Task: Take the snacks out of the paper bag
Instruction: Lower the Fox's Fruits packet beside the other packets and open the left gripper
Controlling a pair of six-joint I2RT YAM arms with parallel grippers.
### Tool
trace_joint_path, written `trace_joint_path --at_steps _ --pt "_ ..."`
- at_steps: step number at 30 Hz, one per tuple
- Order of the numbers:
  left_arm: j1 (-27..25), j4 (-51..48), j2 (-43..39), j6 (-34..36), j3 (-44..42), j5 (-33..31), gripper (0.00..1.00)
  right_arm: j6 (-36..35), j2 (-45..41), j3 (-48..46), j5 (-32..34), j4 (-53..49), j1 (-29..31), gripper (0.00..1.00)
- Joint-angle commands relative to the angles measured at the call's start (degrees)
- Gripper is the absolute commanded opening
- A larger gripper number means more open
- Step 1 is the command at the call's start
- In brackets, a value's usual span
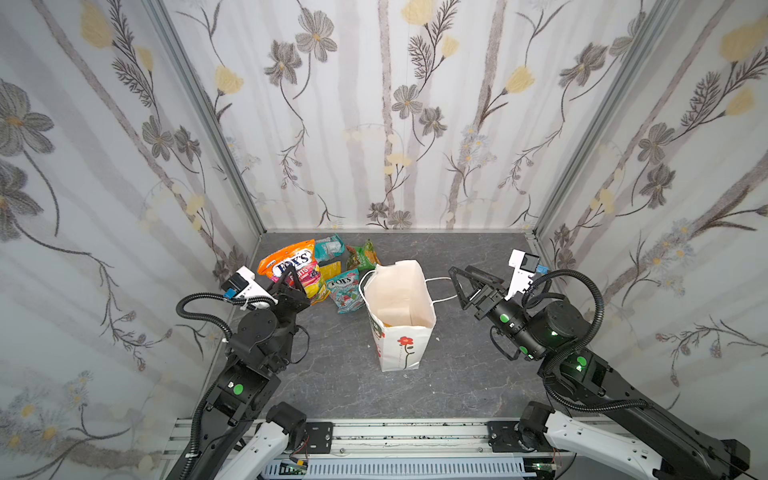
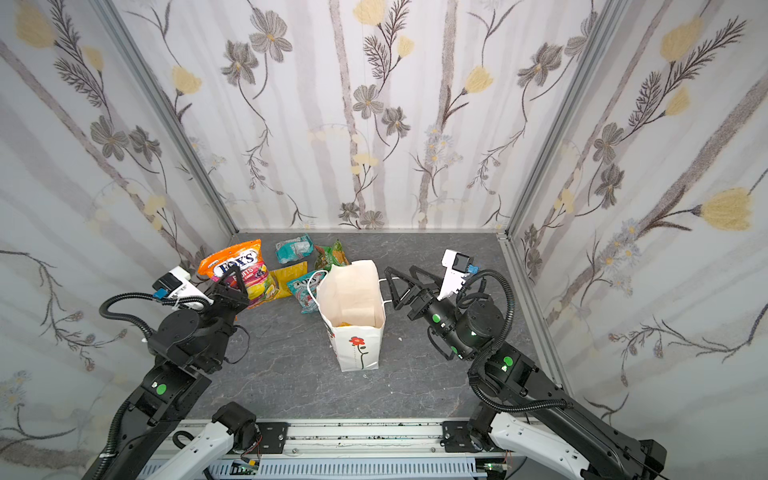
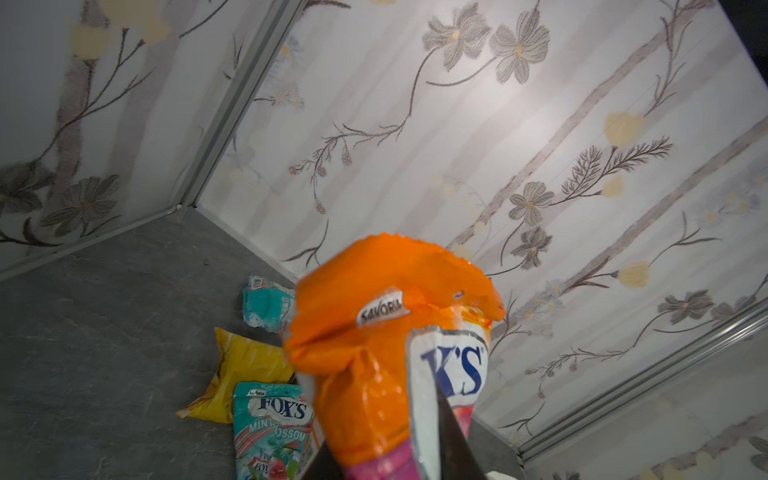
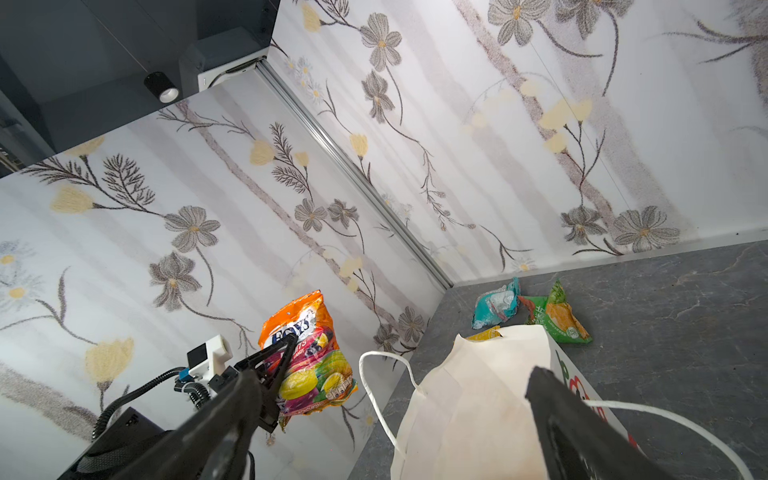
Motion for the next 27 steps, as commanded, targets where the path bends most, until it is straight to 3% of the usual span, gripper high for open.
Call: trace_joint_path --at_steps 1,13,21,27 --pt "2.13 0.22 0.00 -2.60 -3.20 -1.07 0.22 1.93 0.01 -0.90 0.66 1.69 -0.01 0.99" --pt "21.65 5.87 4.77 -20.67 -19.53 23.46 0.22 3.86 1.82 -1.53 0.76 -1.01 -0.11 0.99" --pt "29.61 12.65 12.63 -20.18 -24.95 35.67 0.22 6.01 4.51 -1.08 0.12 -5.10 -0.06 0.99" --pt "30.36 18.16 21.02 -20.39 -26.27 39.70 0.23 7.98 6.94 -1.26 -0.75 -4.73 -0.07 0.99"
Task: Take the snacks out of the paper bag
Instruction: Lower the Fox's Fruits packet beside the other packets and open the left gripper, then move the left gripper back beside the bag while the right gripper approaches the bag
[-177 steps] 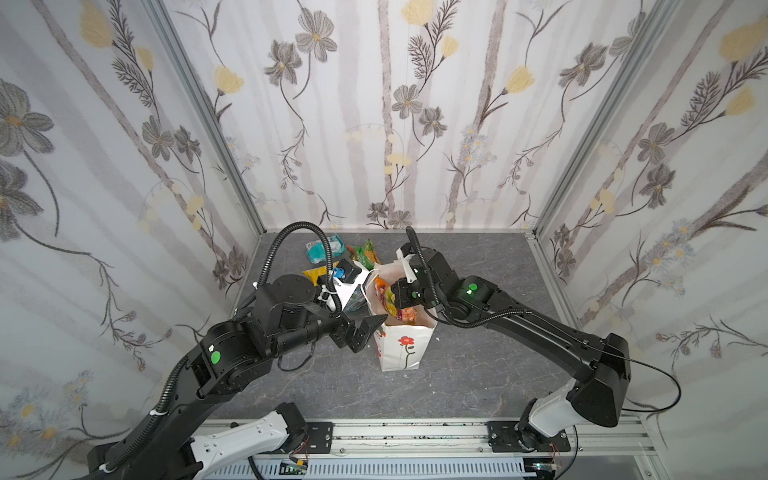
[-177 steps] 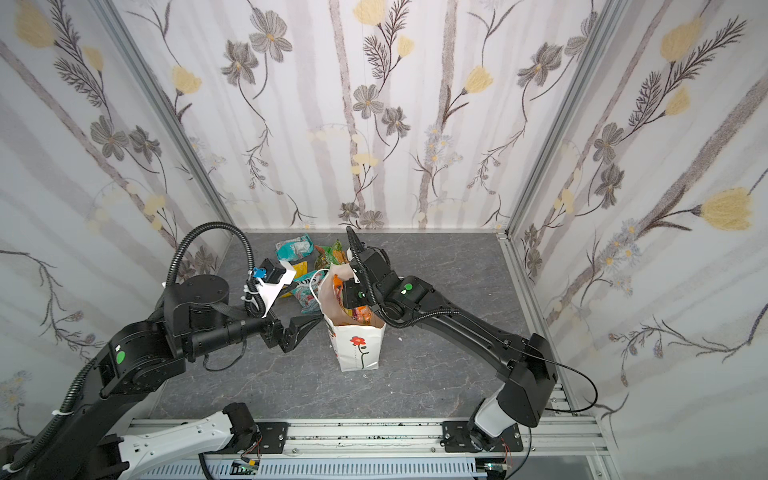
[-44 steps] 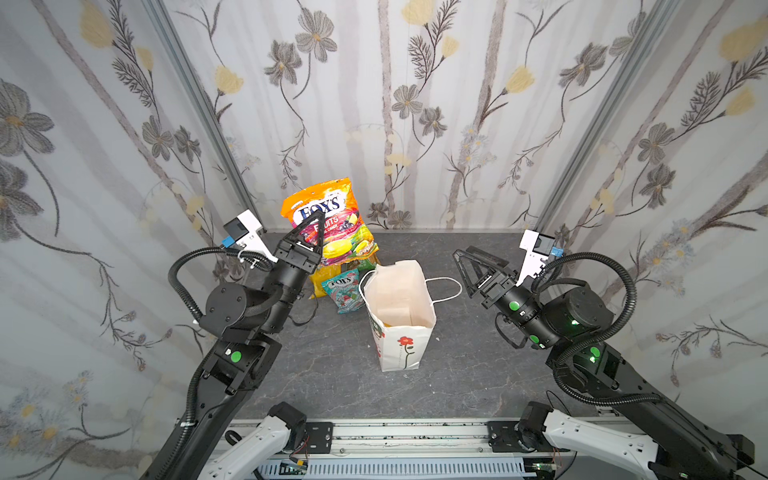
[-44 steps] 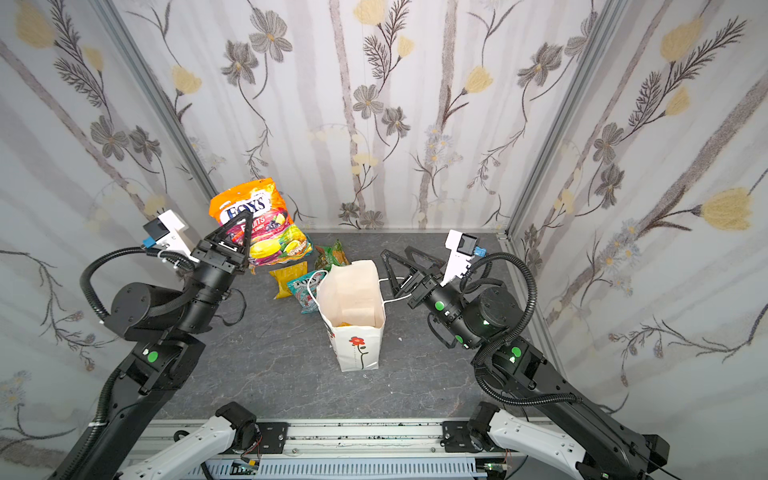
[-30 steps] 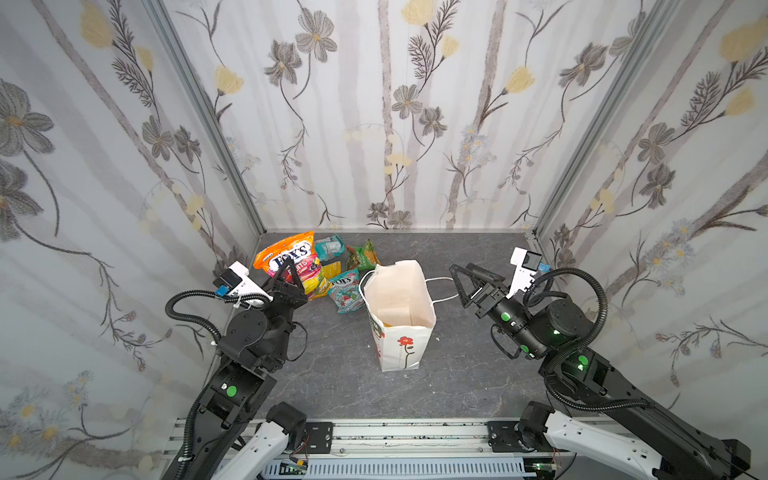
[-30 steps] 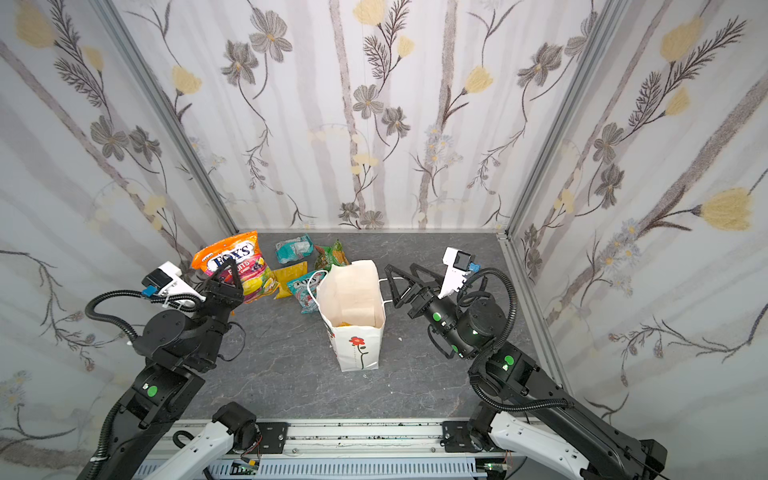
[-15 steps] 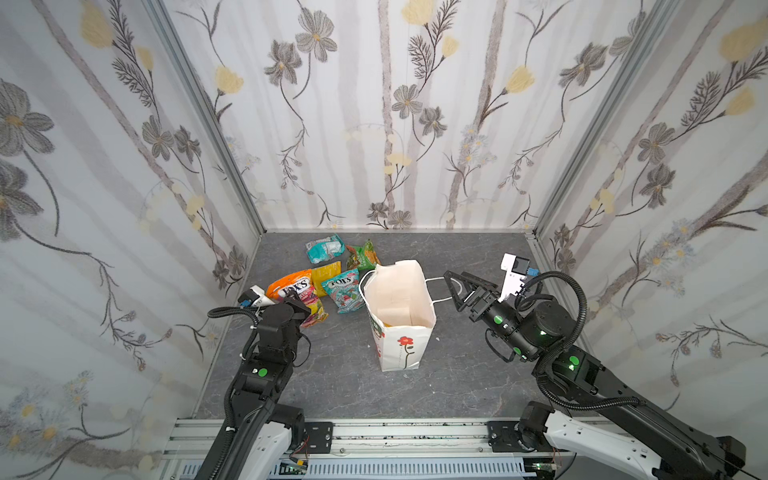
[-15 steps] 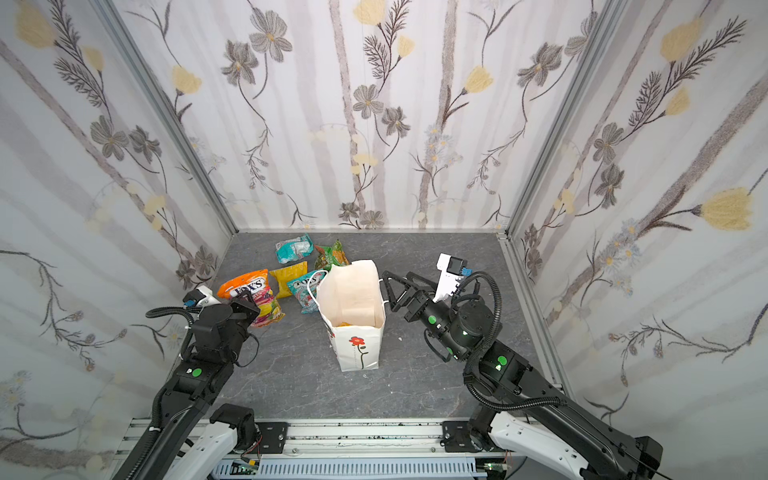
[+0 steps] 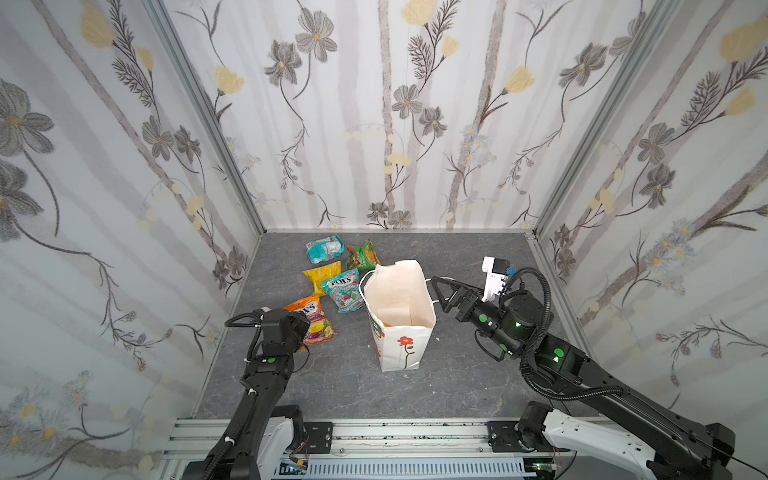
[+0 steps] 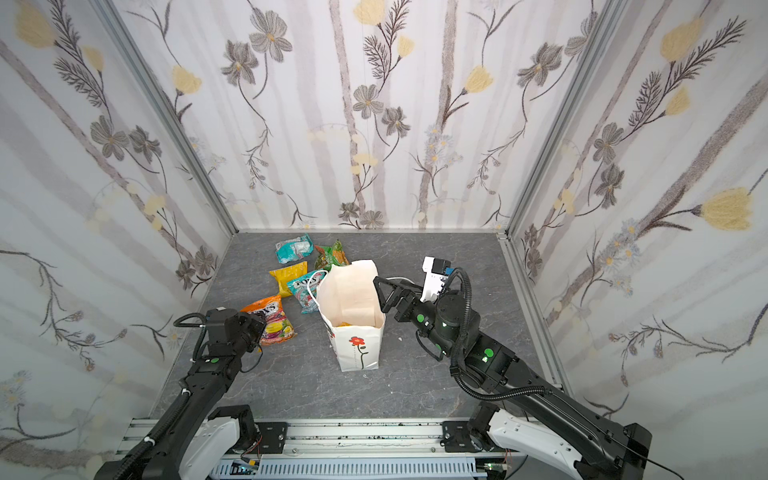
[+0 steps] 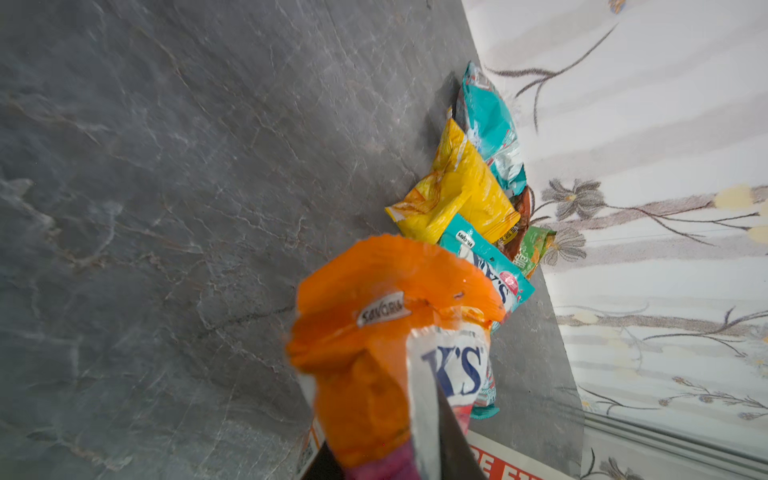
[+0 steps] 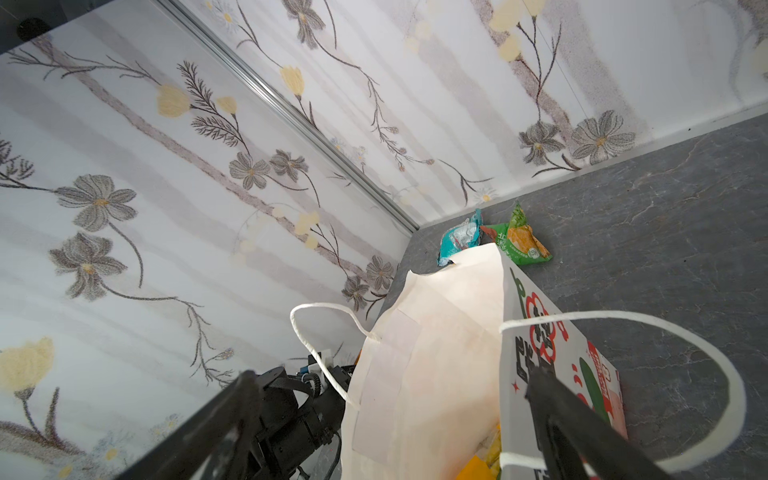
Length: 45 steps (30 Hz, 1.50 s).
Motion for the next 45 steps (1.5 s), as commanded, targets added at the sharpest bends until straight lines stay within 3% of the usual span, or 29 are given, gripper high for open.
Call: trace_joint_path --at_steps 1,7,19,27,35,38,45 --pt "0.13 7.22 3.16 -0.12 -0.30 3.69 0.23 2.10 1.26 0.31 -0.85 1.08 0.10 0.99" --pt "0.24 10.53 9.30 1.01 0.18 4.90 0.26 2.59 2.71 1.31 -3.18 0.82 0.15 0.99" --pt "0.20 6.44 13.17 2.56 2.08 1.64 0.48 2.72 -2.61 -2.71 -0.66 0.03 0.09 0.99" --pt "0.21 -2.61 7.81 5.14 5.18 -3.38 0.78 1.81 -6.32 -3.90 0.74 -1.24 0.00 0.99" --pt "0.18 -14.19 -1.56 9.74 12.45 -6.46 0.82 -2.49 -7.26 -0.79 1.11 -4.54 -0.01 0.99" --pt "0.15 -17.40 -4.93 13.55 17.14 -3.35 0.82 -5.43 -6.16 2.36 0.53 -7.18 -0.02 0.99" --pt "-0.43 -26.21 -5.35 24.46 33.39 12.00 0.85 -11.91 -0.61 9.97 -4.32 -13.01 0.00 0.99"
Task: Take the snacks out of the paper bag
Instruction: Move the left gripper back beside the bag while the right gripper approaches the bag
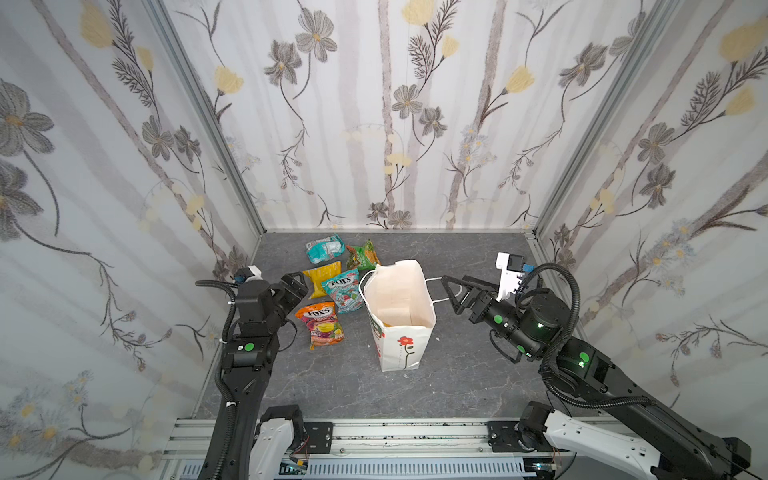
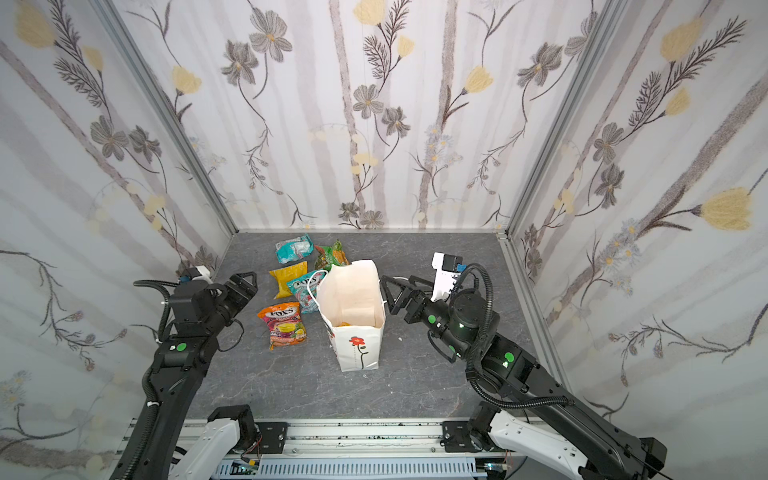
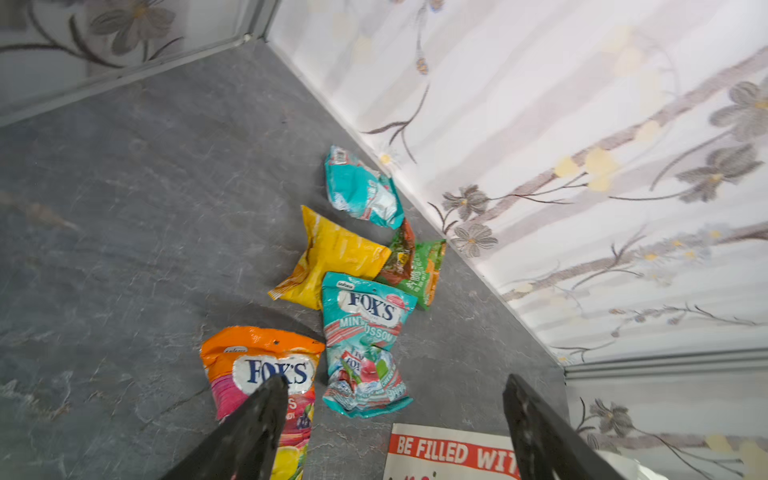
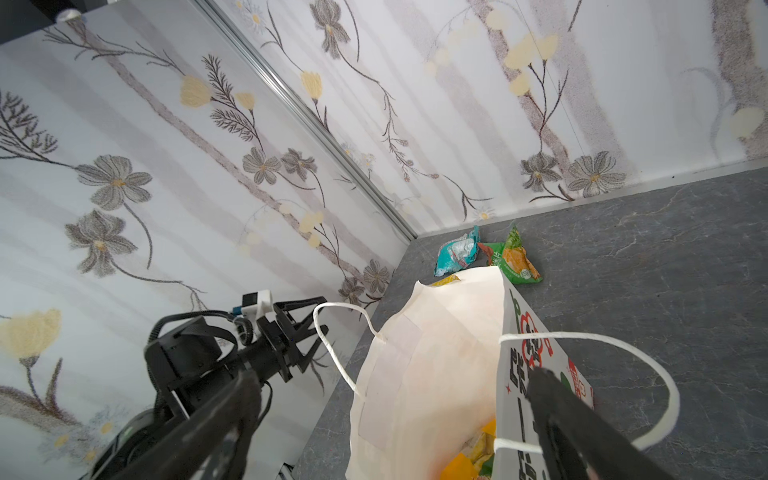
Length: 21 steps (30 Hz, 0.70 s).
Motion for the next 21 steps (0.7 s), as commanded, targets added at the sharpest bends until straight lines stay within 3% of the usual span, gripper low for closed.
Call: trace_joint_path --at_steps 1,5,8,13,21 --pt "-0.61 -5.21 0.21 6.92 5.89 9.51 0.85 -4.53 3.23 3.94 -3.84 -5.26 0.05 0.99" --pt "-4.46 -6.54 0.55 12.30 13.65 17.49 0.87 -6.96 9.82 11.37 -6.06 -13.42 -0.02 0.99" --pt "-10.22 -12.42 2.04 17.82 20.88 18.90 0.88 -8.56 15.42 16.51 -7.98 -18.74 0.06 0.99" --pt "-21.39 -20.21 3.07 25.14 28.53 14.93 0.90 -10.47 24.22 24.18 -10.44 -25.43 0.37 0.99" --pt "-35.23 -32.56 7.14 30.30 37.71 5.51 0.92 -12.74 33.42 30.95 -9.73 -30.66 2.15 0.97"
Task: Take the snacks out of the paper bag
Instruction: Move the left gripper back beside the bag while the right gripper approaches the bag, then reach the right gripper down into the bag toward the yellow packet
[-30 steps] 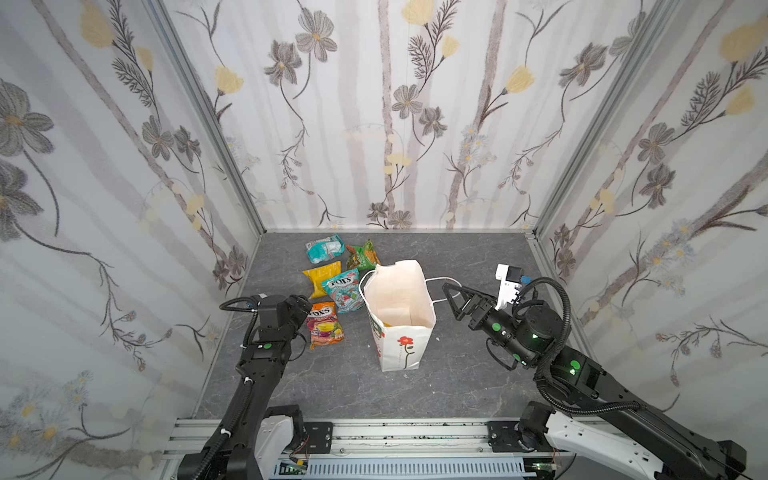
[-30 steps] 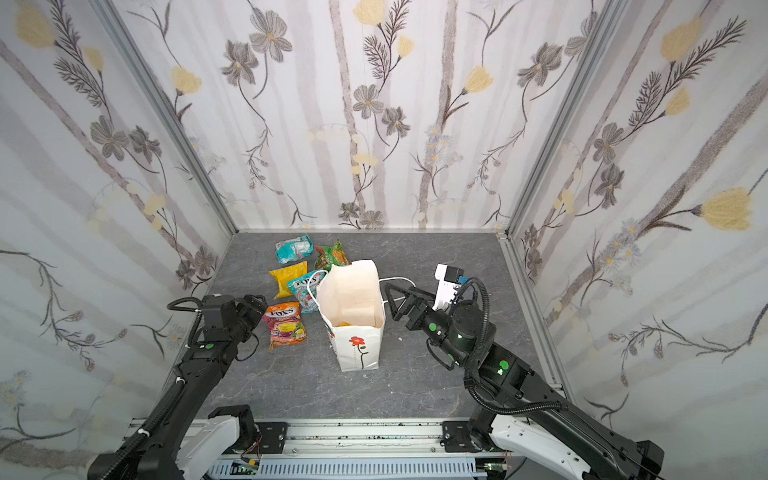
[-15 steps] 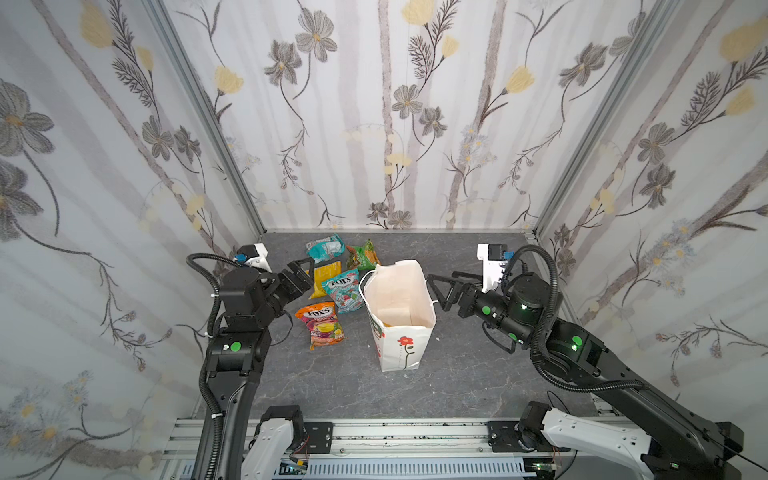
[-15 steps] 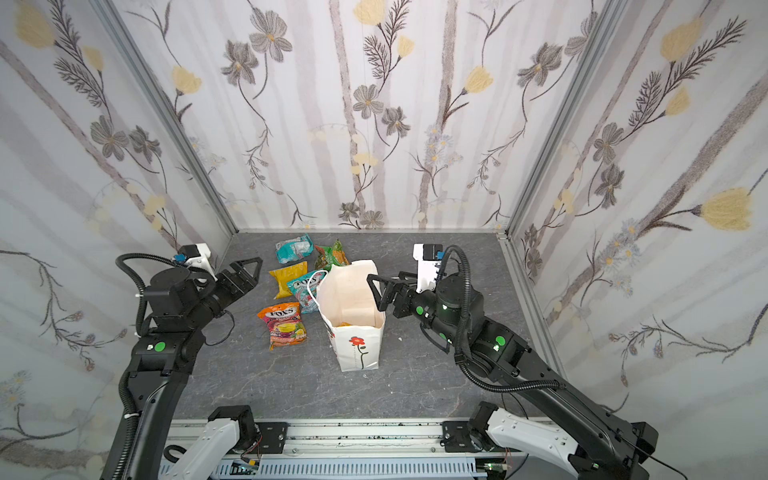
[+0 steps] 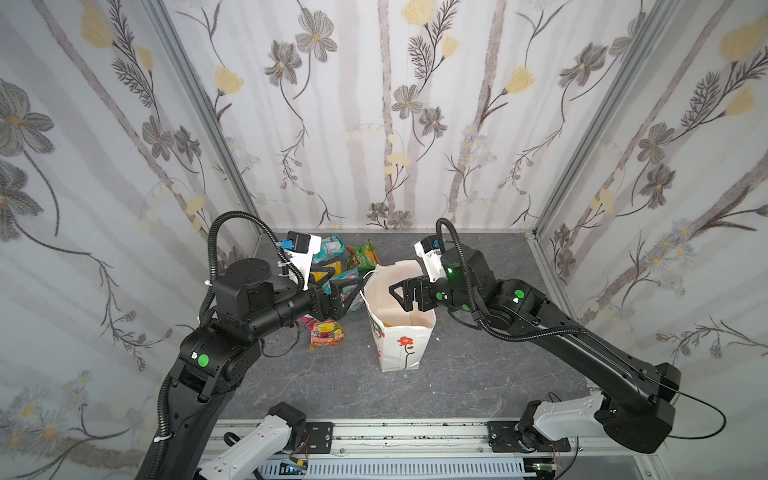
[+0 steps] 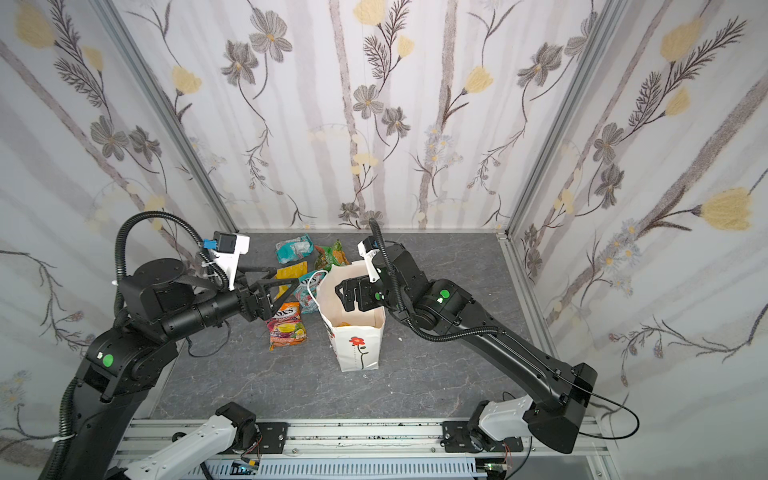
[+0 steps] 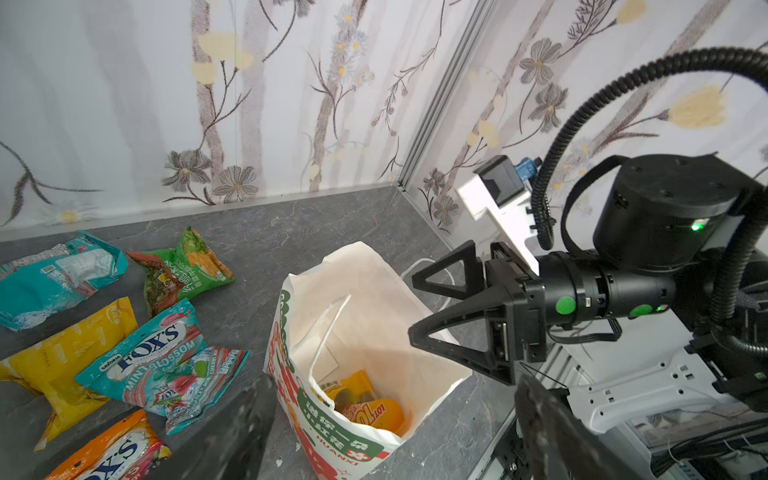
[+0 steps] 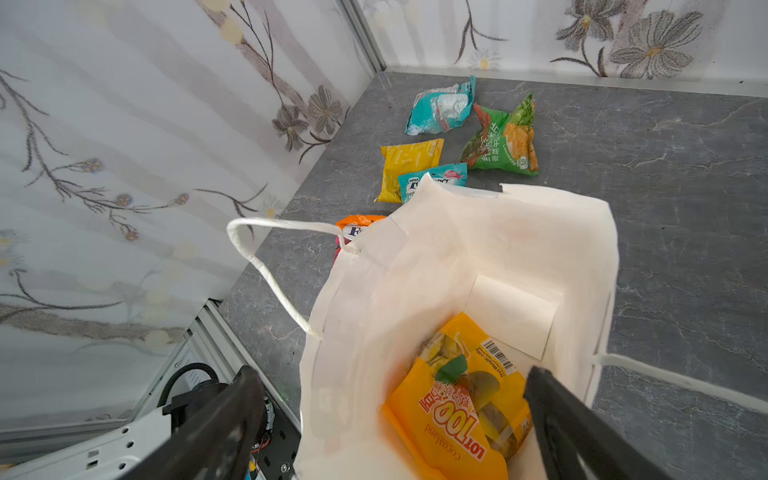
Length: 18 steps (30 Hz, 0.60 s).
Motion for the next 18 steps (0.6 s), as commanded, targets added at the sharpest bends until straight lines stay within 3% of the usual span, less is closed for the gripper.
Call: trace_joint_path --at_steps 1,10,18 --pt "-5.04 -8.09 1.78 4.12 3.65 -6.16 0.92 -1.66 2.60 1.64 -0.17 -3.08 0.60 0.97" --pt "-14.93 -12.07 3.67 6.30 7.06 -10.85 0.95 -2.40 11.59 6.54 4.03 -7.30 2.36 0.97" --pt "-15.31 -12.03 1.81 8.00 6.78 -12.91 0.97 -2.50 18.10 8.82 5.56 -10.29 2.35 0.97"
